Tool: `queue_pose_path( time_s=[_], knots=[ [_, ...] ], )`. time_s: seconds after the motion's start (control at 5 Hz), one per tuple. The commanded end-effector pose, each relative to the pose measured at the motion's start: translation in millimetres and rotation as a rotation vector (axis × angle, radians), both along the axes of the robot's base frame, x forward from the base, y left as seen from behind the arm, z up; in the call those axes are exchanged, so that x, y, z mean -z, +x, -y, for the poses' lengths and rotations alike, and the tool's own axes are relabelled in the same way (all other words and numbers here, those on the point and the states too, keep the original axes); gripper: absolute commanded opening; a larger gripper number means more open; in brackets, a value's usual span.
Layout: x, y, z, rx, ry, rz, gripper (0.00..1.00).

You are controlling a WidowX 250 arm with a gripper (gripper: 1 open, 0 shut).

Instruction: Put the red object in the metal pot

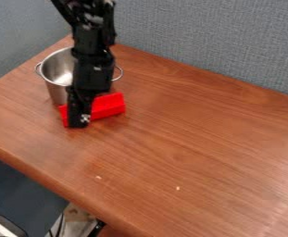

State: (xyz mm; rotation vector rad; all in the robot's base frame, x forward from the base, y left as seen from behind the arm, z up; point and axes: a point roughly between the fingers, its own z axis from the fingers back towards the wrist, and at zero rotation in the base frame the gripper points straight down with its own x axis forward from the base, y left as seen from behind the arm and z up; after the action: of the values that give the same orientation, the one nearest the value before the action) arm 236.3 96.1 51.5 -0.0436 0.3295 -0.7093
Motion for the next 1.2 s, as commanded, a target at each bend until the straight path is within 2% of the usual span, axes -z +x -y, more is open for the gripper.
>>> queue_pose_path(
  time_s=[0.0,0.4,0.8,1.0],
  knots=[
    [-20.8,-13.4,-5.4,-0.036,0.057,0.003,0.0],
    [-10.6,-7.5,-5.8,-0.106,0.069,0.051,0.0],
    [17.4,-19.9,31.1,-0.223,0.015,0.132,0.0],
    [22.7,-25.9,35.1,-0.206,0.018,0.17,0.0]
  ],
)
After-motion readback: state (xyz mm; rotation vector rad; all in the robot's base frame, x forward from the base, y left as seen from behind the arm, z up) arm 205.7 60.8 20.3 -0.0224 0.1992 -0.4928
